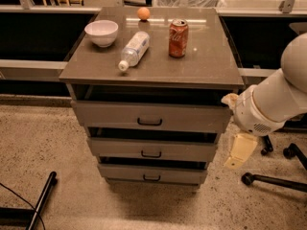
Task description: Open top drawer
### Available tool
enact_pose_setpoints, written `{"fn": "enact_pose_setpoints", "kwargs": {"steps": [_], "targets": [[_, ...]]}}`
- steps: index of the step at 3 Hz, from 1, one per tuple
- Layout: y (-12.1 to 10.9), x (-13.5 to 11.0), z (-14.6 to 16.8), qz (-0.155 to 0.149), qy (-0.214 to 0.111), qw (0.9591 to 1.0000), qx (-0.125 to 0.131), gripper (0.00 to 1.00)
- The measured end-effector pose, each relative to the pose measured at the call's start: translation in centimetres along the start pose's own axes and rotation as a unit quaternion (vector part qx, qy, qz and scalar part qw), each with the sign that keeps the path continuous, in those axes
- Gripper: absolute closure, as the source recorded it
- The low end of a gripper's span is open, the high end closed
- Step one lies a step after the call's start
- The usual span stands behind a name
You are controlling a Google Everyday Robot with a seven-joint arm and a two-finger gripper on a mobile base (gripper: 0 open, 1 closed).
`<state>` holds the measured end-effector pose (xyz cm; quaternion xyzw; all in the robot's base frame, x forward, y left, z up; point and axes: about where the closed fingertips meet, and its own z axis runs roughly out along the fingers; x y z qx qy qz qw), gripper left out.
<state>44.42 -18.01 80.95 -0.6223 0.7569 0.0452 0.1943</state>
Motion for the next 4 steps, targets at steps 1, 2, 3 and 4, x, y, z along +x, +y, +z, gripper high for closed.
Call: {"fn": "enact_pose_setpoints", "kwargs": {"steps": [1, 2, 3, 4], "targets": [[-2.7, 1.7, 3.9, -0.001, -0.021, 0.9997, 0.012, 0.00], [-3.9, 3.3, 8.7, -0.024, -0.063, 0.9976, 0.013, 0.00], [-3.7, 3.6, 9.6, -0.059, -0.065, 0.9961, 0.008, 0.00], [-4.3, 3.6, 10.0, -0.085, -0.050, 0.9951, -0.003, 0.00]]}}
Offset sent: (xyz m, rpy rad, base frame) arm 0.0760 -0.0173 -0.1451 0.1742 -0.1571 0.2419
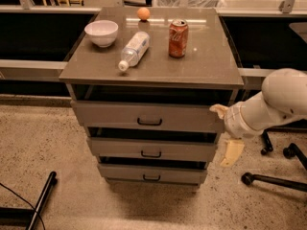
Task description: Open top drawer
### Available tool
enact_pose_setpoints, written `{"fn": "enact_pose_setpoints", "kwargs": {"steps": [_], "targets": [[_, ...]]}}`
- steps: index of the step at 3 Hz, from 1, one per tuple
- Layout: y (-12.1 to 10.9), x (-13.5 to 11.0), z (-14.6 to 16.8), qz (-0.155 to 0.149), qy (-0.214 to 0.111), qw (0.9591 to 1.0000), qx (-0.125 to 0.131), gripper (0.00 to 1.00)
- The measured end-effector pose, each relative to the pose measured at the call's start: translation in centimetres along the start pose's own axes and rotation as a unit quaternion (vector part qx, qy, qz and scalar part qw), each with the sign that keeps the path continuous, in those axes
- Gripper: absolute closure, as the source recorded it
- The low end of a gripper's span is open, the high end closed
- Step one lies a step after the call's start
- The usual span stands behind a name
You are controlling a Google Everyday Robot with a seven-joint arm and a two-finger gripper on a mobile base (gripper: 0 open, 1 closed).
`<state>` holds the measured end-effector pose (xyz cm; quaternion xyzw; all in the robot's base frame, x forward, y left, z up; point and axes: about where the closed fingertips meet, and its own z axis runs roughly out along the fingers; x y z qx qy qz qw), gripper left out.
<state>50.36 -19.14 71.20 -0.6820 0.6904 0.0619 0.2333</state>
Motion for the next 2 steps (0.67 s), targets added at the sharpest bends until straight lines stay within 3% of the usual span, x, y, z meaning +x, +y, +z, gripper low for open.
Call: {"fn": "enact_pose_setpoints", "kwargs": {"steps": [1, 2], "targets": [[-1.8, -0.1, 1.1, -0.084, 0.037, 0.9955, -0.022, 0.00], [-4.0, 1.3, 2.1, -0.121, 0.056, 0.9907, -0.029, 0.00]]}}
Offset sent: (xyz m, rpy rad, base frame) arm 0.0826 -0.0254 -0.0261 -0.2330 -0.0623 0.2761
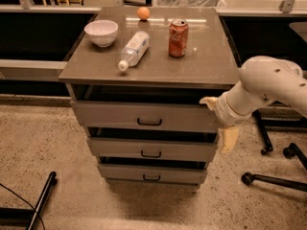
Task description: Open top drawer
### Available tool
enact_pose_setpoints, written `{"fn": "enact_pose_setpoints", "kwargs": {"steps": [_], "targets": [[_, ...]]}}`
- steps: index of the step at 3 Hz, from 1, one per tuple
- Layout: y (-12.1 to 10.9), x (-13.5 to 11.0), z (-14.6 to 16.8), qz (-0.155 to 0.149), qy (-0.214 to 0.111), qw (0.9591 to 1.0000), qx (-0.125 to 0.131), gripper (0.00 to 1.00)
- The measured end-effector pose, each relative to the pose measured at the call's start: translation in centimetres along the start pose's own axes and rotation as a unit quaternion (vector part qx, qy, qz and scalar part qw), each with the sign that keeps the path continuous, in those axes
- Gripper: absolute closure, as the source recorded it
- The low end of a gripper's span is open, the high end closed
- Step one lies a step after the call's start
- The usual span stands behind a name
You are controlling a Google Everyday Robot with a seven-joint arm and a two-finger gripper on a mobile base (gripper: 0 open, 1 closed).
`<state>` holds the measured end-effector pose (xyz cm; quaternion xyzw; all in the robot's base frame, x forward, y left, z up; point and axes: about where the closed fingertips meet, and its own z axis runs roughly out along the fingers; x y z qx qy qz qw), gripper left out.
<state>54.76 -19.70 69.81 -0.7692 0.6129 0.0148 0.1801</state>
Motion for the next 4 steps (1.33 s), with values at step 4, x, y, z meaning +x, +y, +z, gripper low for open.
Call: {"fn": "enact_pose_setpoints", "kwargs": {"steps": [4], "targets": [[-3.8, 3.1, 4.9, 0.045, 0.038, 0.9980, 0.023, 0.00]]}}
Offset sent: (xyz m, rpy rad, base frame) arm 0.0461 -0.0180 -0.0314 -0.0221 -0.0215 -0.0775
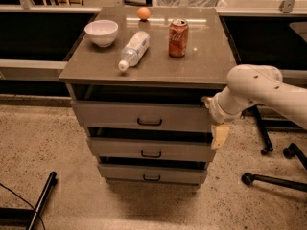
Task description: Open top drawer
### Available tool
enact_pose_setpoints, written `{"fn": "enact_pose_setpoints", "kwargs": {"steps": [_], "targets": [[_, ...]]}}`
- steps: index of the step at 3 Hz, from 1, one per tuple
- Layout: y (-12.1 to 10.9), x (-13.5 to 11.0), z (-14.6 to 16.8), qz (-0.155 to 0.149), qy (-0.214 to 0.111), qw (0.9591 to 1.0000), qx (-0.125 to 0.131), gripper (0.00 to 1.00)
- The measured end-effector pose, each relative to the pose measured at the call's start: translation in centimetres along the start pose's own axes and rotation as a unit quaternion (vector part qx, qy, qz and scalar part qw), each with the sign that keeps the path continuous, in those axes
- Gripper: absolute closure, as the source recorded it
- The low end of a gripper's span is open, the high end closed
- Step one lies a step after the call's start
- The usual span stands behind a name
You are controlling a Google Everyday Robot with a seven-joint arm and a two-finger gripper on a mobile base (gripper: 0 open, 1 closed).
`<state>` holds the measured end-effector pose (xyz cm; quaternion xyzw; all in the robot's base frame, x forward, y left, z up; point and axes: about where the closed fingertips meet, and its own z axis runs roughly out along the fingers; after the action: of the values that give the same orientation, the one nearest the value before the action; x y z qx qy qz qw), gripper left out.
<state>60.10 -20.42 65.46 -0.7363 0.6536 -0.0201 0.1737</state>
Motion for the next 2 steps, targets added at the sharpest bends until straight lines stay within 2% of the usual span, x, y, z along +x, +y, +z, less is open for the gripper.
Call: {"fn": "enact_pose_setpoints", "kwargs": {"steps": [1, 2], "targets": [[-0.17, 0.38, 0.49, 0.009, 0.011, 0.9999, 0.005, 0.18], [-0.14, 0.33, 0.48, 0.008, 0.020, 0.9997, 0.006, 0.28]]}}
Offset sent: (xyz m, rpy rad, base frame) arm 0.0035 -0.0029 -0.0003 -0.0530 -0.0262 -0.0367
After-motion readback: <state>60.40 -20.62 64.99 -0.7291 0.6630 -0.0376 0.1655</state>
